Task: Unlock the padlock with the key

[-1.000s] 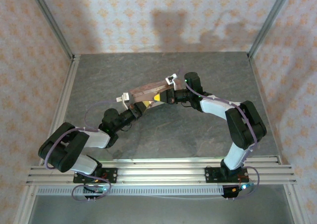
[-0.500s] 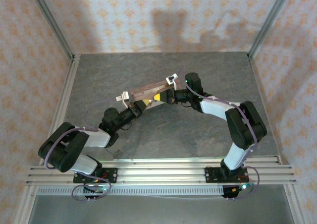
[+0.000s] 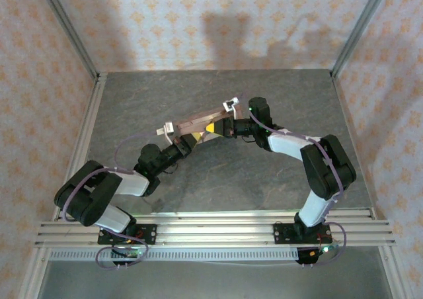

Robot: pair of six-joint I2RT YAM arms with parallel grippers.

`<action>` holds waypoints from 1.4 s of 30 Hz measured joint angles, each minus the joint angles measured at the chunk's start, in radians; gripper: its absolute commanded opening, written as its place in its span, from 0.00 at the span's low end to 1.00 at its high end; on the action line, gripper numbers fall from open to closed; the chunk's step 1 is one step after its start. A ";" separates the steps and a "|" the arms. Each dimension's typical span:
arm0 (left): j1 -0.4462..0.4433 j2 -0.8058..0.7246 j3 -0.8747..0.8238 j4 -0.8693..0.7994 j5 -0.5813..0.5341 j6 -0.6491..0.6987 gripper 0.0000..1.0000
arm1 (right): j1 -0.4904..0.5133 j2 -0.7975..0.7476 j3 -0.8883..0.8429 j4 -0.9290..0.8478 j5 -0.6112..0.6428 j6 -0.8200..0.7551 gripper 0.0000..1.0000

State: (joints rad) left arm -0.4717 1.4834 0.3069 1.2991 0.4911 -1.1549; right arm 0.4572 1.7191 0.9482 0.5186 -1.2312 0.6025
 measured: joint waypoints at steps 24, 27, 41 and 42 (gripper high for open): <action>-0.001 0.101 0.031 0.007 0.005 0.000 0.00 | -0.014 -0.005 0.019 -0.217 -0.002 -0.226 0.00; -0.005 0.115 0.041 0.007 0.000 0.000 0.00 | -0.016 -0.005 0.020 -0.225 0.004 -0.233 0.00; -0.045 0.130 0.055 0.012 -0.106 0.000 0.00 | -0.019 -0.006 0.005 -0.148 0.035 -0.141 0.00; -0.046 0.130 0.055 0.012 -0.110 0.000 0.00 | -0.020 -0.006 0.001 -0.135 0.035 -0.131 0.00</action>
State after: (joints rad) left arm -0.5179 1.6131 0.3622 1.3109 0.3809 -1.1549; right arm 0.4374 1.7134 0.9493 0.3840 -1.1957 0.4713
